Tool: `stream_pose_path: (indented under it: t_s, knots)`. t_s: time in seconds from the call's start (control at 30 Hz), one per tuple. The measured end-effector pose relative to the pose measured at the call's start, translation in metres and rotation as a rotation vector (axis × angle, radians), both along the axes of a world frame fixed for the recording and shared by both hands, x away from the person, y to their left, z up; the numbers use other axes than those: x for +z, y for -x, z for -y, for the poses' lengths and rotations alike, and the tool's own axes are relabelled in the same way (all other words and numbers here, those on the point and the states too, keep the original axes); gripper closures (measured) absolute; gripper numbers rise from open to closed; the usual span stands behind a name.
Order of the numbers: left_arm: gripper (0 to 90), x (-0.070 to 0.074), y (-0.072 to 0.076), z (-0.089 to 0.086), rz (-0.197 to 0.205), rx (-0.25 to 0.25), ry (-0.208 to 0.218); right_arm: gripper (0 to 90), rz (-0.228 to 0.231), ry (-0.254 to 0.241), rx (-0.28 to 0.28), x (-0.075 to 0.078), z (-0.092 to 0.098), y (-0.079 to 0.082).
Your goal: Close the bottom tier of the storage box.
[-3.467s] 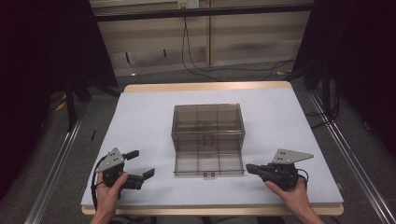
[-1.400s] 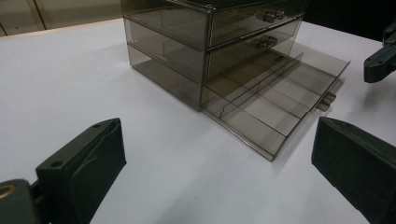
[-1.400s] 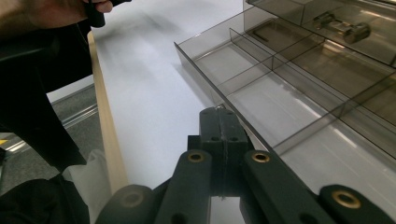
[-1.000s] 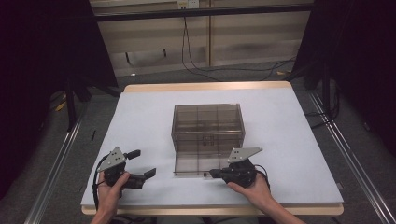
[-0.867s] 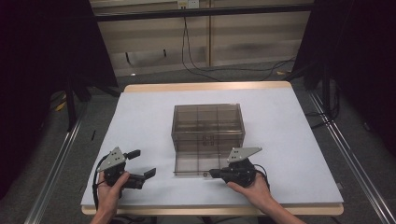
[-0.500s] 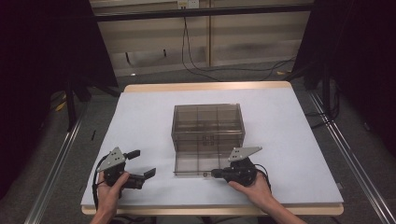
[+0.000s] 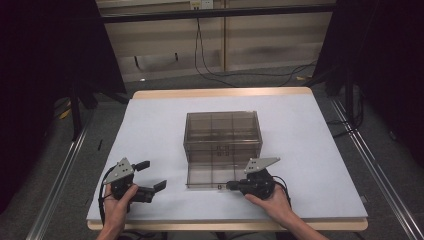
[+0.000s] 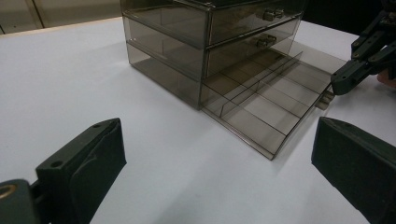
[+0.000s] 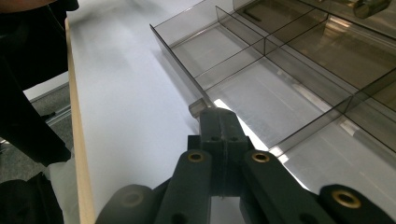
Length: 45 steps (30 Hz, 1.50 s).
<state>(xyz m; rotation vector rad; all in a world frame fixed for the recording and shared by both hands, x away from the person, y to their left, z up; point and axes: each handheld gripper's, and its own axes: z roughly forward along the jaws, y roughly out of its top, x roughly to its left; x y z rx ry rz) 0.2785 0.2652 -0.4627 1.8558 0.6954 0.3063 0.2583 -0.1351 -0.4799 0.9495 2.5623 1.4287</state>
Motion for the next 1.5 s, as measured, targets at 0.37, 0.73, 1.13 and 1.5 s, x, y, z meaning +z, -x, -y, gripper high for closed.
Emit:
stream_pose_path:
  t_s: [0.37,0.73,1.13,1.5]
  knots:
    - [2.8,0.0001,-0.0003,-0.0006,0.003,-0.002,-0.004,90.0,0.008,0.004,-0.008,0.0,-0.0007,-0.0003]
    - [2.8,0.0002,-0.0002,-0.0006,0.003,0.001,-0.007,90.0,0.009,0.007,-0.014,0.0,-0.0007,-0.0013]
    - [2.8,0.0006,-0.0003,-0.0015,0.011,0.002,-0.013,90.0,0.008,0.007,-0.025,0.0001,0.0001,-0.0027]
    - [2.8,0.0003,-0.0001,-0.0008,0.003,0.0,-0.005,90.0,0.013,0.01,-0.031,0.0,0.0,-0.0032]
